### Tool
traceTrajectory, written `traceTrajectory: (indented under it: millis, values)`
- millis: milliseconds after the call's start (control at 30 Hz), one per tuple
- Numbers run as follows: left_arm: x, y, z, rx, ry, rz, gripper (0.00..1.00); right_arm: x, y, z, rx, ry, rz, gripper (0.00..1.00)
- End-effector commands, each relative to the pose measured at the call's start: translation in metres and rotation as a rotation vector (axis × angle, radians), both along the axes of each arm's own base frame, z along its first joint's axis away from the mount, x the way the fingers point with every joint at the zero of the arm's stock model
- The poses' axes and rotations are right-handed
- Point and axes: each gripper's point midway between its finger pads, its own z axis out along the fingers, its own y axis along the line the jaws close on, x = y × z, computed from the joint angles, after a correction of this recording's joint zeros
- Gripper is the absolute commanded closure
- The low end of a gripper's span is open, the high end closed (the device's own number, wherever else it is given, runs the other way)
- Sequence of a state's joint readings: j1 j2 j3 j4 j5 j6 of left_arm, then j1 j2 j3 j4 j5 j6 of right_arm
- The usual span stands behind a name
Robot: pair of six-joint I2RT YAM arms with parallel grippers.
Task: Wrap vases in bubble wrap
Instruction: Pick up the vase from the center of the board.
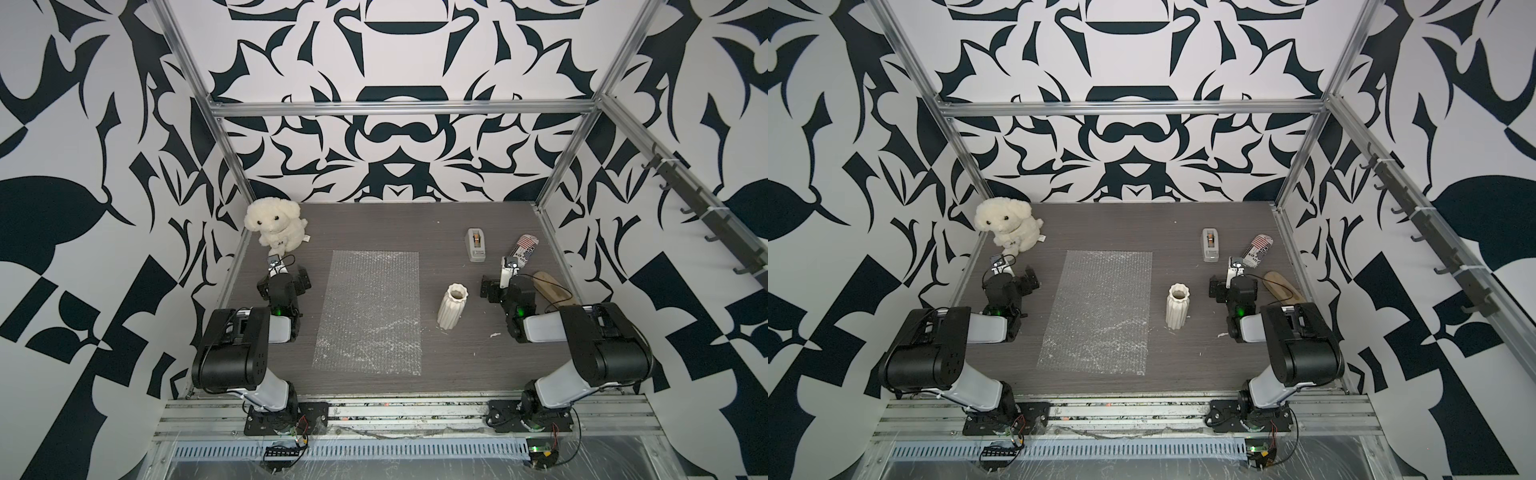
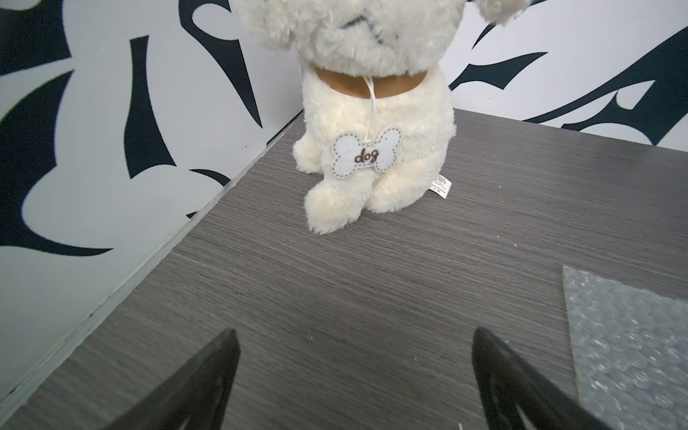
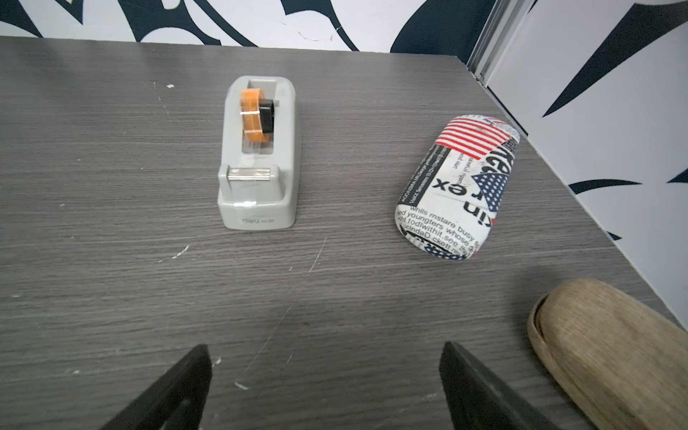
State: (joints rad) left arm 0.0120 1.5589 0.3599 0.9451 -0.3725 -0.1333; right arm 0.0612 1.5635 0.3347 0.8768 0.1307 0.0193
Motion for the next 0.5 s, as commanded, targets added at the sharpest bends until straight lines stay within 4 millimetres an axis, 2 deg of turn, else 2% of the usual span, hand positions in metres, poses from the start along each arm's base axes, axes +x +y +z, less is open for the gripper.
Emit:
traceTrajectory:
  millis: [0,67,133,200,233,300,367,433,467]
  values:
    - [0.0,-0.002,0.002,0.002,-0.003,-0.016,0.01,0.009,0.001,0.021,-0.003,-0.068,-0.001,0.0]
    - [0.002,-0.003,0.009,0.013,-0.03,-0.031,0.01,0.006,-0.001,0.036,0.005,-0.096,-0.018,0.01]
    - [-0.001,-0.014,0.022,0.031,-0.019,-0.077,0.01,-0.003,-0.002,0.058,0.005,-0.103,-0.025,0.0]
    - [-0.009,-0.016,0.046,0.051,-0.002,-0.048,0.01,-0.015,-0.006,0.092,0.049,-0.109,-0.065,0.01]
    - [-0.014,-0.013,0.063,0.021,-0.025,-0.006,0.01,-0.022,-0.014,0.106,0.052,-0.113,-0.114,0.01]
    - [-0.03,-0.004,0.085,-0.151,-0.052,0.112,0.01,-0.038,-0.019,0.135,0.129,-0.126,-0.166,0.01]
    - [-0.038,-0.016,0.098,-0.297,-0.056,0.081,0.01,-0.053,-0.016,0.159,0.239,-0.152,-0.183,0.01]
    - [-0.039,-0.046,0.109,-0.373,-0.05,-0.091,0.01,-0.063,0.008,0.186,0.313,-0.182,-0.051,0.01]
    - [-0.044,-0.054,0.108,-0.447,-0.036,-0.109,0.01,-0.069,0.025,0.201,0.33,-0.182,0.056,0.01]
